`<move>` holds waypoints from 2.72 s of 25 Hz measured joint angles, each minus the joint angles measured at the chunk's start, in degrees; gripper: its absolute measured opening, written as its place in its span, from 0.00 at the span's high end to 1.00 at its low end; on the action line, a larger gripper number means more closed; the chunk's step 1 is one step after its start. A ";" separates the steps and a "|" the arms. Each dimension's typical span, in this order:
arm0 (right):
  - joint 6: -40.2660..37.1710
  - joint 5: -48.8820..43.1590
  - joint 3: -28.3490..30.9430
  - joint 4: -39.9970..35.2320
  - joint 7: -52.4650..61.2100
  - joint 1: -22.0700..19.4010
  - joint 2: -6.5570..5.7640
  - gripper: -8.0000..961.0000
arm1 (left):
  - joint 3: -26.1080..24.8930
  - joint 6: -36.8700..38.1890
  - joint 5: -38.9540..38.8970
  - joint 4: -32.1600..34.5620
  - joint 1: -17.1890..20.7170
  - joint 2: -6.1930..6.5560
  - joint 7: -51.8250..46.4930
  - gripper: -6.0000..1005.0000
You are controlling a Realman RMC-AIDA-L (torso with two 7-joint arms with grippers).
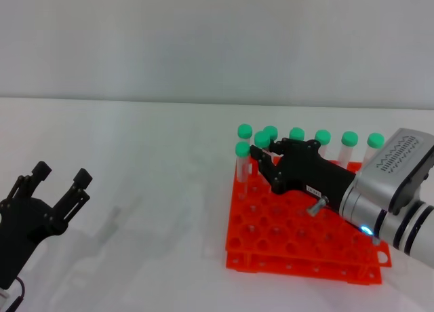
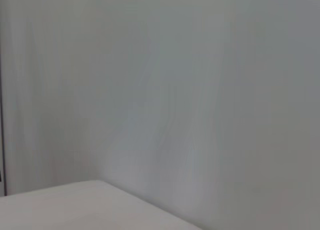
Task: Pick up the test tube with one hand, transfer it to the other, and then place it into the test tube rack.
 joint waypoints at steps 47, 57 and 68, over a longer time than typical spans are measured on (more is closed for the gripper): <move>-1.40 -0.36 -0.15 0.51 -0.66 -3.49 0.00 0.72 | 0.00 -0.06 -0.52 0.00 -1.15 0.01 -0.12 0.14; -3.64 -0.11 0.28 0.62 -0.17 -5.00 -0.10 0.59 | -0.09 -0.06 -0.50 0.00 -1.21 0.08 -0.12 0.14; -17.49 -0.31 4.71 1.41 -0.54 -12.09 -0.70 0.47 | -0.92 -0.13 -0.85 0.00 -1.27 0.10 0.22 0.14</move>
